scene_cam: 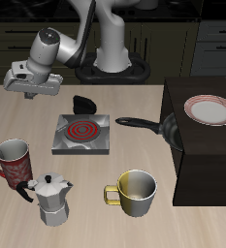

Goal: Place the frying pan on the top layer of the shelf and turn off the stove

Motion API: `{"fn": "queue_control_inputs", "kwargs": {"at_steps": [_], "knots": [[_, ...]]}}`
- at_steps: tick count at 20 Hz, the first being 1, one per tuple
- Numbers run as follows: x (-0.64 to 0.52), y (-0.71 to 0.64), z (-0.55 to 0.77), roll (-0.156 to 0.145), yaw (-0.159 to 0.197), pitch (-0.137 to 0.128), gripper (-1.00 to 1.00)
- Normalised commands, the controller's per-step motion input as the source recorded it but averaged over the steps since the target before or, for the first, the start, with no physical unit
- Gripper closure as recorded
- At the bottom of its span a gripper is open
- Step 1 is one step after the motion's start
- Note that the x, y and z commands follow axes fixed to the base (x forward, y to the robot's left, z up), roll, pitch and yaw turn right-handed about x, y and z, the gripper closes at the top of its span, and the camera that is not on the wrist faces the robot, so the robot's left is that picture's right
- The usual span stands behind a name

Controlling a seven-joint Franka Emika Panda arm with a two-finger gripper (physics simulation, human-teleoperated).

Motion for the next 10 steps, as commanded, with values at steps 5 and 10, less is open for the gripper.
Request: {"fn": "queue_control_inputs", "kwargs": {"at_steps": [5, 10], "knots": [[0.07, 0.14, -0.03, 0.026, -0.095, -0.003, 1.00], [0.04, 0.06, -0.04, 0.012, -0.064, -0.002, 1.00]]}}
